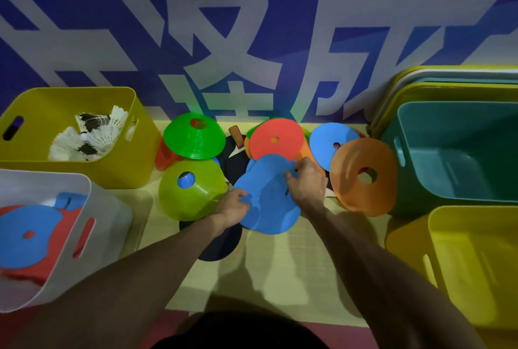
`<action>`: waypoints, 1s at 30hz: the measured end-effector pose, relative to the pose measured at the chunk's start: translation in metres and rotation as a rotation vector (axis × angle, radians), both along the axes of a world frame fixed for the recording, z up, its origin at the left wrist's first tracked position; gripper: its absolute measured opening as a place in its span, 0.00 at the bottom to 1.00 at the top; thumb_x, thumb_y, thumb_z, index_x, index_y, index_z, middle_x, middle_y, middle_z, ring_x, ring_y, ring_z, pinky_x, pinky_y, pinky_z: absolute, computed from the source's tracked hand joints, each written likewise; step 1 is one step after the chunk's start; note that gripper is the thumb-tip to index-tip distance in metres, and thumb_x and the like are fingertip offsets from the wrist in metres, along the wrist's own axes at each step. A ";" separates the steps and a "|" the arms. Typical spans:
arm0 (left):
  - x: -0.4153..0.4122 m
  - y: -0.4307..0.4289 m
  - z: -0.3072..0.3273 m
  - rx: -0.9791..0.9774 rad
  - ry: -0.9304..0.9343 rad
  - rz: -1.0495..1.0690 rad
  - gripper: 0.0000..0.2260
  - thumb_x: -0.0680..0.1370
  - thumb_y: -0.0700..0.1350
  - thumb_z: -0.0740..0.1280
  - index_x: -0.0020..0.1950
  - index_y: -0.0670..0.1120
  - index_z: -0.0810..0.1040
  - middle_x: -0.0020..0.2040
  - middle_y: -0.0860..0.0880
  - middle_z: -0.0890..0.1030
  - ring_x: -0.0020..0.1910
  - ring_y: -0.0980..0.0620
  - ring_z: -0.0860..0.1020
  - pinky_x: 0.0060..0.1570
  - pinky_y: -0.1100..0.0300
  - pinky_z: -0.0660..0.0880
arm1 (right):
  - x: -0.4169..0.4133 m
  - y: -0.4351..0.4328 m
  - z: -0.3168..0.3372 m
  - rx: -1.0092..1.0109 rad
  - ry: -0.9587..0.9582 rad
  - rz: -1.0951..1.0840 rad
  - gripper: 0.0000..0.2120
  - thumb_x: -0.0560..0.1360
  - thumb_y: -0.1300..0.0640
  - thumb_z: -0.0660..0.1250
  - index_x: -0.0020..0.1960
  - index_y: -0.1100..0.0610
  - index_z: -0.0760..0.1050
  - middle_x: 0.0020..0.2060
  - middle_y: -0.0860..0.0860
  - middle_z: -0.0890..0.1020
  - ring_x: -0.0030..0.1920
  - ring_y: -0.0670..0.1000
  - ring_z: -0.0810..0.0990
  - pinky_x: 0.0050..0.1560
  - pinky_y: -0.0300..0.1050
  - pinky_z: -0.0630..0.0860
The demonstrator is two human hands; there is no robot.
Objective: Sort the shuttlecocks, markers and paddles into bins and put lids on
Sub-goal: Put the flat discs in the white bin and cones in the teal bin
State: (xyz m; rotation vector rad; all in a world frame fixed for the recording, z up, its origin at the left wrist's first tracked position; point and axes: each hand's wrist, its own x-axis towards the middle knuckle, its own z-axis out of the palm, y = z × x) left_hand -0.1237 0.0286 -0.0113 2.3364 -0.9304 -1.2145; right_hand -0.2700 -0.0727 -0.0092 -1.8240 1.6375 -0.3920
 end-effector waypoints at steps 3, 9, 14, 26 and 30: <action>0.001 -0.006 -0.008 0.016 -0.017 0.032 0.22 0.77 0.38 0.62 0.71 0.44 0.66 0.70 0.44 0.69 0.67 0.45 0.70 0.57 0.60 0.69 | 0.001 -0.008 -0.002 -0.038 -0.030 0.089 0.09 0.74 0.54 0.66 0.53 0.56 0.75 0.48 0.52 0.80 0.49 0.54 0.77 0.51 0.47 0.72; 0.009 -0.015 -0.021 -0.016 0.124 0.300 0.23 0.78 0.36 0.59 0.73 0.42 0.63 0.69 0.42 0.71 0.65 0.42 0.71 0.60 0.53 0.70 | 0.005 -0.016 0.000 -0.122 0.104 0.170 0.09 0.74 0.55 0.63 0.50 0.56 0.80 0.45 0.54 0.80 0.44 0.58 0.78 0.46 0.52 0.76; 0.012 -0.019 -0.033 -0.035 0.095 0.371 0.18 0.75 0.37 0.62 0.65 0.41 0.71 0.60 0.43 0.77 0.57 0.41 0.76 0.52 0.51 0.74 | 0.011 -0.018 0.011 -0.043 0.055 0.172 0.12 0.73 0.58 0.62 0.53 0.57 0.80 0.47 0.56 0.80 0.46 0.58 0.78 0.40 0.46 0.74; 0.057 -0.004 0.014 -0.128 -0.005 0.213 0.10 0.73 0.39 0.72 0.37 0.43 0.72 0.38 0.42 0.75 0.39 0.47 0.76 0.42 0.48 0.80 | 0.028 -0.008 0.054 -0.020 -0.015 0.198 0.11 0.75 0.59 0.62 0.53 0.55 0.80 0.44 0.55 0.83 0.44 0.57 0.79 0.38 0.41 0.68; 0.086 0.006 0.046 -0.240 0.119 0.227 0.05 0.72 0.39 0.73 0.43 0.40 0.78 0.44 0.40 0.81 0.45 0.45 0.80 0.42 0.52 0.79 | 0.055 0.001 0.072 -0.061 -0.049 0.218 0.10 0.76 0.58 0.61 0.53 0.55 0.79 0.43 0.55 0.83 0.44 0.57 0.80 0.38 0.43 0.68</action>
